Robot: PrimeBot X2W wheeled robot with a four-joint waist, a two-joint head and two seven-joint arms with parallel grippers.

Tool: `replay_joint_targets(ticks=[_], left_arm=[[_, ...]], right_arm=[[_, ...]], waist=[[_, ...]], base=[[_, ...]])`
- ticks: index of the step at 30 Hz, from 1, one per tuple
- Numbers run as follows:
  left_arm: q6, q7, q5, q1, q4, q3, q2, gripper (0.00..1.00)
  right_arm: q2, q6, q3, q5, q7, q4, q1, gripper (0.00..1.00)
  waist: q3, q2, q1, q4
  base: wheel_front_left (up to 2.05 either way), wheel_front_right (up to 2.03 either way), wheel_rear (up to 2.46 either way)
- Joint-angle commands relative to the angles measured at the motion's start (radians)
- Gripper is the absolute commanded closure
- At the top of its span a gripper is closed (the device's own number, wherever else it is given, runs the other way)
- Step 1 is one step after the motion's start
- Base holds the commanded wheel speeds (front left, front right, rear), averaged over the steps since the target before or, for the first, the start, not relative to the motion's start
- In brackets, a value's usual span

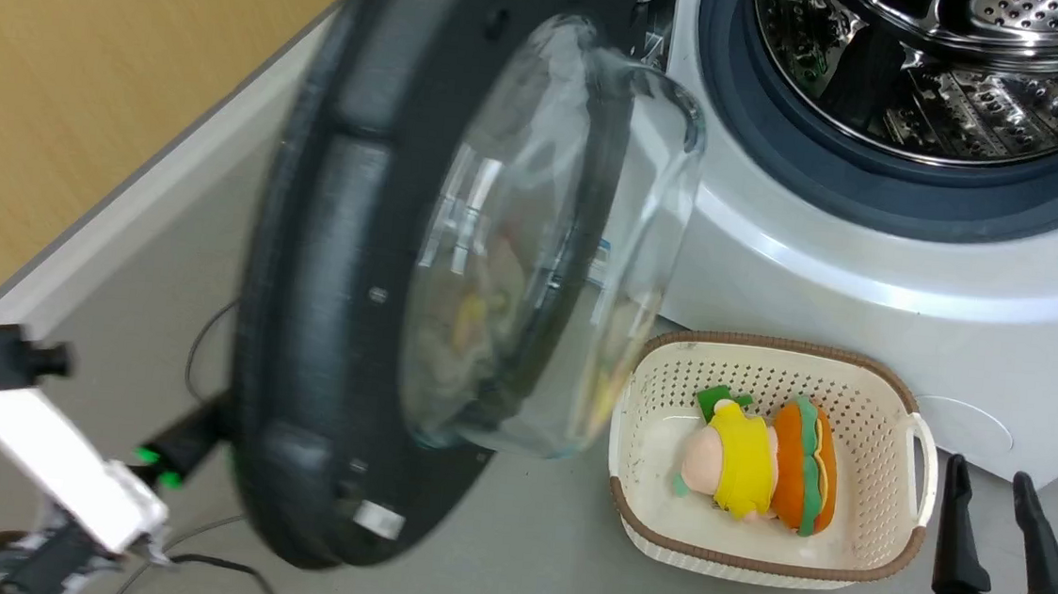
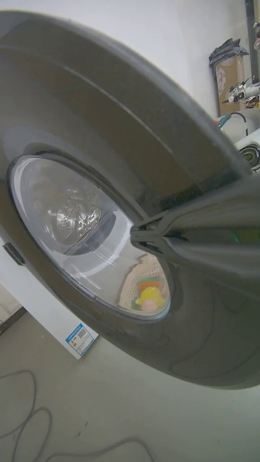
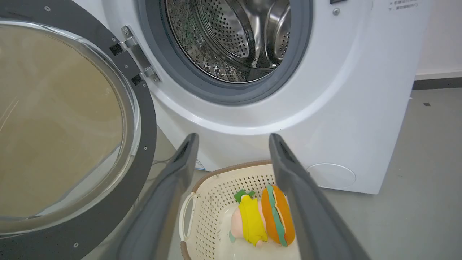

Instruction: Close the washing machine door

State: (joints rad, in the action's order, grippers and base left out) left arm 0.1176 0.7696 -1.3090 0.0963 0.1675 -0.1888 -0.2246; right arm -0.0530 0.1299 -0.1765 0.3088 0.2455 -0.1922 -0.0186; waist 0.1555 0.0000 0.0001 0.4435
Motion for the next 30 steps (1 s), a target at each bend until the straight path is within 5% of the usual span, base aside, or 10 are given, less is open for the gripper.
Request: replay_joint_targets(ticks=[1, 14, 30], left_arm=[[0.009, 0.011, -0.025, -0.006, 0.013, 0.013, 0.009, 1.00], [0.013, -0.050, -0.071, 0.065, 0.114, 0.338, 0.058, 1.00], [0.013, -0.579, 0.051, 0.266, -0.147, 0.707, 0.100, 1.00]], right_arm=[[0.003, 0.001, -0.004, 0.007, 0.009, -0.004, -0.021, 0.00], [0.003, 0.001, -0.005, 0.005, 0.016, 0.003, -0.036, 0.00], [0.003, 0.001, -0.006, 0.014, 0.016, 0.009, -0.081, 0.00]], waist=[[0.001, 0.0000, -0.0001, -0.001], [0.016, 0.0000, -0.0001, -0.106], [0.074, 0.0000, -0.0001, -0.349]], base=[[0.00, 0.00, 0.00], [0.00, 0.00, 0.00], [0.00, 0.00, 0.00]])
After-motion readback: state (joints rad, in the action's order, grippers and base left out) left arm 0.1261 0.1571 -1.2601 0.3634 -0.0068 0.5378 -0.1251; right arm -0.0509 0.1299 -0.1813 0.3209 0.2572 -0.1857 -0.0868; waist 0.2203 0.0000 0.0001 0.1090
